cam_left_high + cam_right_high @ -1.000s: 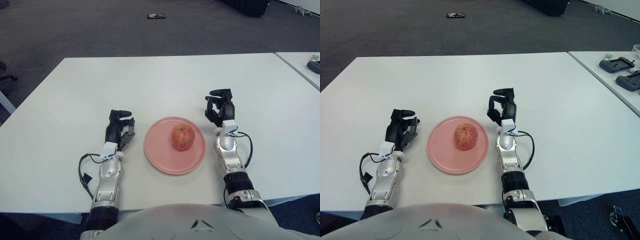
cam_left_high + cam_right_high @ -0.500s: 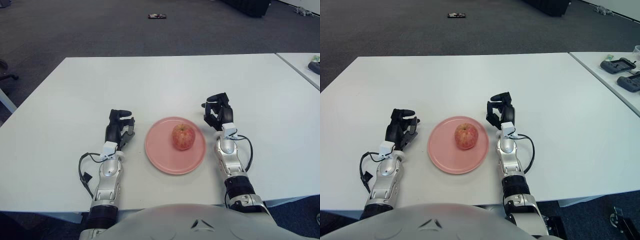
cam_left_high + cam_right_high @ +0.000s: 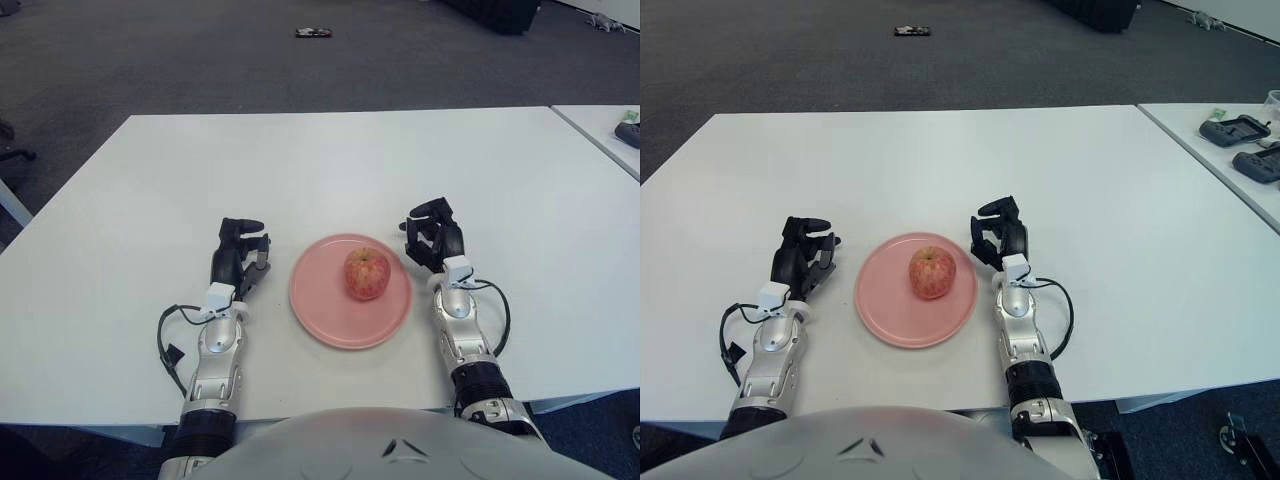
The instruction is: Put the apple into the plate.
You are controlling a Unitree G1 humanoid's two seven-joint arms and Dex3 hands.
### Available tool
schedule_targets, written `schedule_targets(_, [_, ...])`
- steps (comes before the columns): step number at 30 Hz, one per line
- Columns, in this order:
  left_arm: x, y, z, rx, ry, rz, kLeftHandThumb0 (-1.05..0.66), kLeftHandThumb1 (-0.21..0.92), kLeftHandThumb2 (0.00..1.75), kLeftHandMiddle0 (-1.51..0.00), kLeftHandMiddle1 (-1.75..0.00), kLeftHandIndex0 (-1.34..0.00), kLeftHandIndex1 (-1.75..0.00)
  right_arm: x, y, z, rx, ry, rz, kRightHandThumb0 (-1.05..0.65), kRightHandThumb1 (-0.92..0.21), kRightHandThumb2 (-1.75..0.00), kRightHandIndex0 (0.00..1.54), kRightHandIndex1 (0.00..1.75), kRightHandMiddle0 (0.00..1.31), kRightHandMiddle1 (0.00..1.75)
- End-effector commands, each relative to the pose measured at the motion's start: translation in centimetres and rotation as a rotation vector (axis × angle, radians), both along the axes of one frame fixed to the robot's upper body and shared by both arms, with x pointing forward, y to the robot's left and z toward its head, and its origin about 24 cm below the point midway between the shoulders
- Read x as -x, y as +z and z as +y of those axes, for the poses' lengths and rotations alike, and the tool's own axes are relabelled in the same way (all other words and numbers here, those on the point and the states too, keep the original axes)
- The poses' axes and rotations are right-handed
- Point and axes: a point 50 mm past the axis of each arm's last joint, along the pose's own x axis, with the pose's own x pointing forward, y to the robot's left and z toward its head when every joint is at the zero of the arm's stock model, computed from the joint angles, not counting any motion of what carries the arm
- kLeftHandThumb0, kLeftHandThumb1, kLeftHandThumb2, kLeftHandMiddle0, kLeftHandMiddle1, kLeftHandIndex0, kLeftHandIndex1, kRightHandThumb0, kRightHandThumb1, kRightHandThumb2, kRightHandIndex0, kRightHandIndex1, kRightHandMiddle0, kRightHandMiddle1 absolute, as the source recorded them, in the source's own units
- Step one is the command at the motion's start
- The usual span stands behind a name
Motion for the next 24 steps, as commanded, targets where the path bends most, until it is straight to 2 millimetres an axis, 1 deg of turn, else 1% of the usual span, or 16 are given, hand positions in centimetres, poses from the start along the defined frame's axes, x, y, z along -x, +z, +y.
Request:
schedule_targets(1, [-0.4, 0.3, 0.0, -0.003, -0.010, -0.015, -0.35, 0.92, 0.52, -0.36, -1.40, -0.20, -1.75, 0.3, -0.3, -0.1, 0.005, -0.001, 0.009, -0.37, -0.73, -0.79, 0.56, 1.23, 0.30, 1.75])
schedule_targets(10, [-0.5, 0.4, 0.0, -0.016, -0.001, -0.015, -0.35, 0.92, 0.53, -0.36, -1.44, -0.20, -1.75, 1.1, -1.1, -0.3, 0.008, -0.007, 0.052, -0.37, -0.74, -0.78, 0.56, 1.23, 0.30, 1.75])
schedule_targets(24, [-0.6, 0.5, 0.1, -0.024, -0.003, -0.002, -0.35, 0.92, 0.52, -0.36, -1.42, -0.20, -1.75, 1.4, -1.8, -0.3, -0.010, -0.020, 0.099, -0.36, -0.78, -0.72, 0.51, 1.23, 0.27, 1.75])
